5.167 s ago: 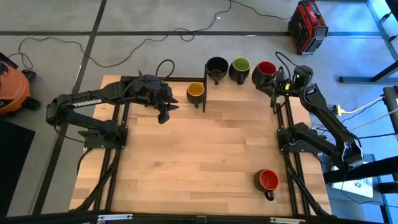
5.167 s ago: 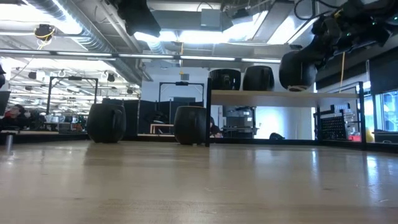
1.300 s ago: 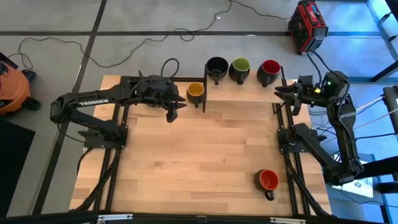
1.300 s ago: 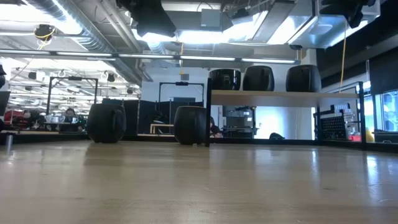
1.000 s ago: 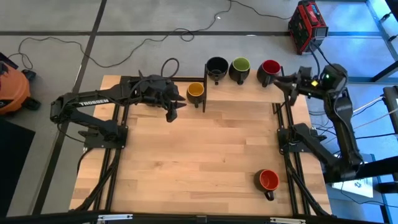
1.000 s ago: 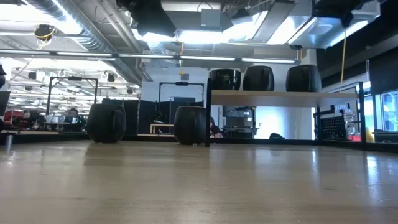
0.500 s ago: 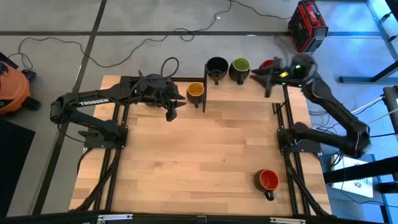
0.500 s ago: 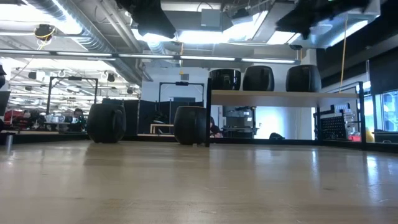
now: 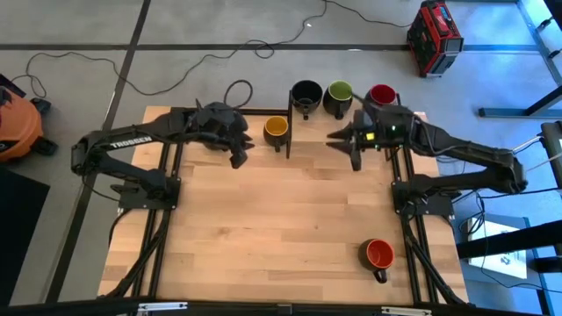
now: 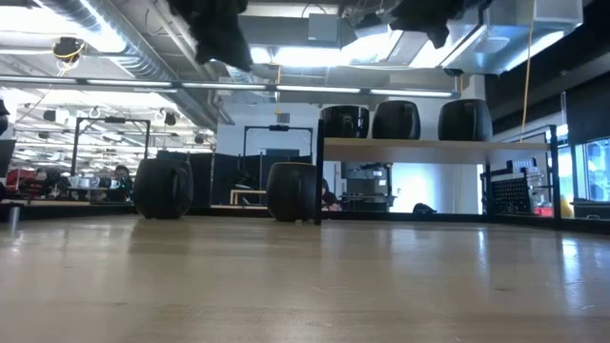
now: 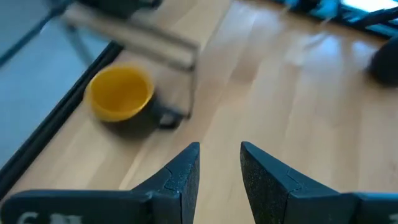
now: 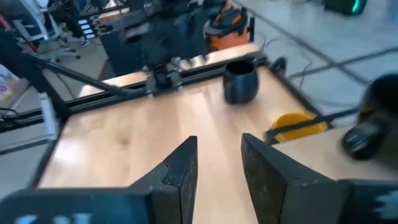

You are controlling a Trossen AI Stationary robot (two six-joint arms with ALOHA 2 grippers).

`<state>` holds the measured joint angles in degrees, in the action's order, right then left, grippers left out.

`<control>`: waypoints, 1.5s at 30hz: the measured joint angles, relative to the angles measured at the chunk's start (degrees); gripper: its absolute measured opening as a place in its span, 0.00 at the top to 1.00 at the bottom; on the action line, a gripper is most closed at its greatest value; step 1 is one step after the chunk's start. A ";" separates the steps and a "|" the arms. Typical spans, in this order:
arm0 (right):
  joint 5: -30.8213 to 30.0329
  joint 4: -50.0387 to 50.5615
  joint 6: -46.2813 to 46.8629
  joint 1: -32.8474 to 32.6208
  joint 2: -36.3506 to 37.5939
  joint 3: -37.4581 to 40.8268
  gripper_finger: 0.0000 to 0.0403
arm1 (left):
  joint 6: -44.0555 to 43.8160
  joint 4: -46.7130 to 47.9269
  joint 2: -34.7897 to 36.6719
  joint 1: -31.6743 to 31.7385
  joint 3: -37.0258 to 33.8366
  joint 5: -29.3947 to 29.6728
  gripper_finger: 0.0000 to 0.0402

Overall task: Place coffee mugs
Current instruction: Put the black mug on the shelf aligned with other black mug

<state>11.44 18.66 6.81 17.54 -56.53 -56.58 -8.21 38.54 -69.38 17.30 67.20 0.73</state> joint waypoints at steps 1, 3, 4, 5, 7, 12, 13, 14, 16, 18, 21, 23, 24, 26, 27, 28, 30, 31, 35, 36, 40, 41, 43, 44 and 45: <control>-1.20 0.52 1.31 -1.81 0.00 0.00 0.73 | -0.41 2.79 0.02 0.72 1.08 0.21 0.73; -3.67 1.68 3.62 -4.77 0.00 0.00 0.73 | -0.71 9.76 0.04 2.36 3.20 1.16 0.73; -4.87 2.14 4.66 -6.12 0.00 0.00 0.73 | -1.02 13.36 0.02 3.34 4.16 2.19 0.73; -6.03 2.57 5.44 -7.27 0.00 0.00 0.73 | -1.40 16.35 0.02 4.48 5.04 3.52 0.73; -8.53 2.96 6.89 -9.00 -0.18 0.00 0.73 | -2.50 20.17 0.07 7.56 6.03 6.34 0.73; -11.93 2.26 9.22 -10.58 -1.38 -0.11 0.73 | 0.10 25.98 -0.70 17.30 5.80 5.05 0.69; -11.90 2.43 9.66 -10.58 -1.68 -0.11 0.73 | 0.91 26.06 -1.41 19.12 5.59 4.26 0.68; -11.92 2.60 10.03 -10.56 -2.10 -0.11 0.73 | 1.49 26.25 -2.33 20.85 5.46 3.82 0.65; -11.92 1.87 10.91 -10.56 -3.01 -0.11 0.73 | 3.21 26.34 -3.72 24.39 5.44 3.63 0.60; -11.93 2.21 11.40 -10.56 -3.81 -0.11 0.73 | 4.17 26.92 -5.12 28.12 5.46 5.50 0.56; -11.33 2.25 12.60 -10.56 -4.94 -0.11 0.73 | 5.34 26.99 -8.47 33.22 5.46 6.98 0.52; -10.48 2.09 13.03 -10.56 -5.70 -0.10 0.73 | 7.78 27.46 -10.99 35.73 5.46 5.69 0.51; -10.41 2.28 13.13 -10.56 -5.95 -0.09 0.73 | 8.69 27.68 -12.28 36.81 5.46 5.43 0.51; -10.40 1.94 13.22 -10.56 -6.40 -0.09 0.73 | 10.29 27.73 -14.68 38.59 5.46 5.29 0.51; -10.40 2.25 13.67 -10.56 -6.45 -0.08 0.73 | 10.75 27.74 -15.80 39.22 5.46 5.28 0.51; -10.40 2.26 13.91 -10.56 -6.45 -0.07 0.73 | 11.35 27.77 -16.86 39.75 5.46 4.99 0.51; -10.43 1.94 13.97 -10.56 -6.43 -0.07 0.73 | 12.18 27.83 -18.81 40.60 5.46 3.69 0.51; -10.56 2.01 13.99 -10.56 -6.43 -0.07 0.73 | 12.79 27.82 -19.63 40.87 5.46 2.98 0.51; -10.95 1.99 14.16 -10.53 -6.43 -0.07 0.73 | 14.51 26.33 -23.20 41.31 5.46 2.71 0.51; -10.97 2.01 14.16 -10.53 -6.43 -0.07 0.73 | 14.92 26.19 -23.88 41.31 5.46 2.73 0.51; -10.99 1.98 14.17 -10.53 -6.43 -0.07 0.73 | 15.89 26.27 -25.57 41.30 5.46 2.50 0.56; -10.95 1.90 14.40 -10.53 -6.43 -0.07 0.73 | 15.95 26.30 -25.70 41.15 5.46 2.33 0.58; -10.93 1.24 16.91 -10.53 -6.43 -0.07 0.73 | 15.96 26.19 -25.75 40.83 5.46 2.16 0.64; -10.91 0.88 18.12 -10.53 -6.43 -0.07 0.73 | 15.98 26.10 -25.77 40.73 5.46 2.19 0.67; -10.88 0.79 18.77 -10.49 -6.41 -0.07 0.73 | 15.98 26.05 -25.79 40.57 5.46 2.36 0.70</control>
<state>0.56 19.44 25.58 7.05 -62.94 -56.64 7.77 64.59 -95.18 57.87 72.66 3.09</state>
